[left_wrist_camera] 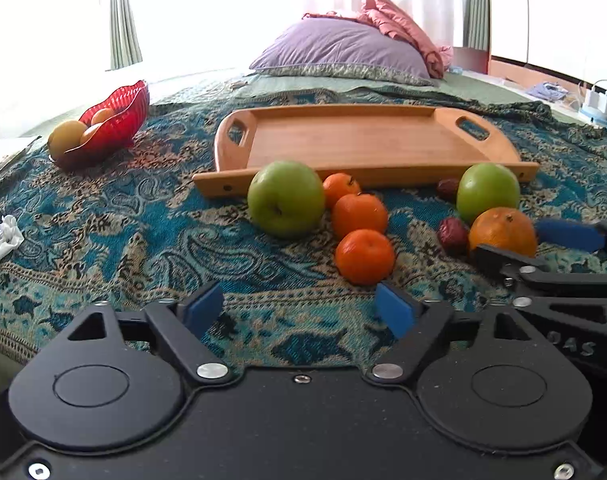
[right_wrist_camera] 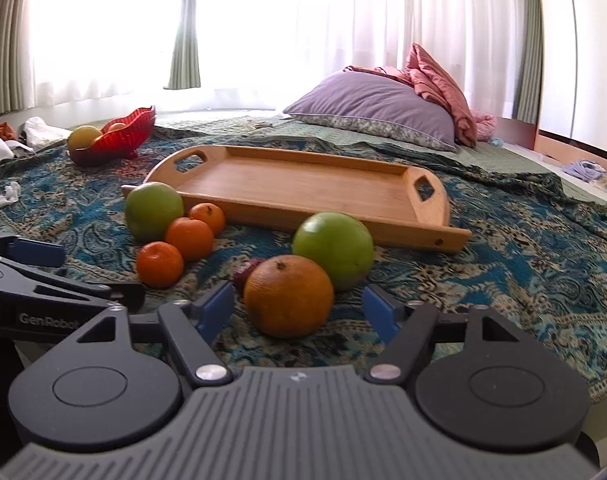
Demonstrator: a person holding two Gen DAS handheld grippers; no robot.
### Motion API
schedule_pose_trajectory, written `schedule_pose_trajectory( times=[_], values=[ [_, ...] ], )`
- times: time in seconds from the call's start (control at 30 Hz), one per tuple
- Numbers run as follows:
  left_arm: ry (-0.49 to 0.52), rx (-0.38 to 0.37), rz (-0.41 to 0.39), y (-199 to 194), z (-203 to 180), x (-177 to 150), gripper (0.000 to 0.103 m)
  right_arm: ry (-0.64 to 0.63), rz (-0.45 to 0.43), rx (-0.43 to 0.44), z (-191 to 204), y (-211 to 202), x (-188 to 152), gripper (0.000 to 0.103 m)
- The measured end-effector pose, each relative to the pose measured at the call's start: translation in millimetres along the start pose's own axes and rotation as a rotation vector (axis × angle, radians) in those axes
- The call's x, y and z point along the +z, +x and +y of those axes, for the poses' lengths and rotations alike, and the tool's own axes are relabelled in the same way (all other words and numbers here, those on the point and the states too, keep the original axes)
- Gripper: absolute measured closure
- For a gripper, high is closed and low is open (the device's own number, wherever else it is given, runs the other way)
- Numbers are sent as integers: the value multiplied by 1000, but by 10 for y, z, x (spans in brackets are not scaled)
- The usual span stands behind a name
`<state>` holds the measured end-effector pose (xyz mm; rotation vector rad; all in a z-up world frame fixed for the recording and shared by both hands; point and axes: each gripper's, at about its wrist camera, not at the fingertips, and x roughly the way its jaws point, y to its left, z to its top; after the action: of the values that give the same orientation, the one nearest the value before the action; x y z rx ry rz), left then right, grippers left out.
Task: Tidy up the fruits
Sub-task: 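Grasp the large orange with the right gripper while the left gripper grasps a small tangerine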
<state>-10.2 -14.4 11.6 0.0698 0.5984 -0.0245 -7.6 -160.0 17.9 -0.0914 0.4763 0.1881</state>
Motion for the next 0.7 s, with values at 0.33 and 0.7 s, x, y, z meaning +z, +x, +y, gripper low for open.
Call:
schedule_pose_trajectory(
  times=[0.33,0.7],
  values=[
    [-12,-73,-29,-70,3,55,42,11,-10,31,18,35,28,45],
    [22,-136,-56,-111,-102,124,61,53,-36,41,-36,14,18,51]
  ],
)
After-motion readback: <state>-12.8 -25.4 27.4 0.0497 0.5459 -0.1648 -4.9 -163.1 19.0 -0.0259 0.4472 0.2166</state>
